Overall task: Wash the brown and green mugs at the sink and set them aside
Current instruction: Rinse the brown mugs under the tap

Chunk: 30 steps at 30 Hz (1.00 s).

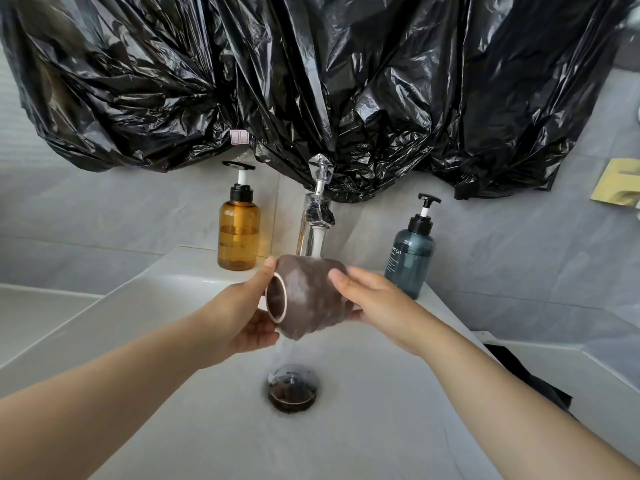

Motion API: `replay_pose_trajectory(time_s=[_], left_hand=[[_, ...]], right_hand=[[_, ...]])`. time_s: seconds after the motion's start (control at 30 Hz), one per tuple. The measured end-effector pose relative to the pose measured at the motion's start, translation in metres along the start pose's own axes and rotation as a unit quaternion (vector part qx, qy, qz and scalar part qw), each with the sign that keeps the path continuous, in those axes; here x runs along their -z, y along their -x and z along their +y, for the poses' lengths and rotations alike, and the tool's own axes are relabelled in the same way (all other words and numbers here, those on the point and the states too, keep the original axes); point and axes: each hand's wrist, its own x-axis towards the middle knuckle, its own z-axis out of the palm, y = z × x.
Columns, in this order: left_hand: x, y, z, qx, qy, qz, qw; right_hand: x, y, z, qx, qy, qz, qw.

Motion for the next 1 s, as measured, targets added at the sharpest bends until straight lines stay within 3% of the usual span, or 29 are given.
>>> replay_pose_trajectory(time_s=[0.23, 0.47, 0.63, 0.73, 0.9, 1.0], left_hand=[[0.000, 0.003, -0.002, -0.068, -0.185, -0.071, 0.978], [0.001, 0.005, 0.001, -0.110, -0.046, -0.107, 0.987], [-0.002, 0.004, 0.001, -0.037, 0.054, -0.070, 0.995], [-0.001, 0.005, 0.002, -0.027, 0.035, -0.087, 0.995], [0.007, 0.005, 0.008, -0.086, -0.100, -0.091, 0.987], [0.008, 0.007, 0.007, -0.081, -0.102, -0.096, 0.987]], right_hand=[[-0.006, -0.006, 0.000, -0.055, -0.170, 0.059, 0.982], [-0.005, -0.006, -0.005, -0.051, -0.234, -0.014, 0.971], [-0.007, -0.005, -0.001, 0.030, -0.100, 0.013, 0.994], [-0.011, -0.005, 0.005, 0.039, -0.089, 0.010, 0.995], [-0.008, -0.005, 0.001, -0.007, -0.223, 0.017, 0.975], [-0.006, -0.003, -0.003, -0.030, -0.232, -0.004, 0.972]])
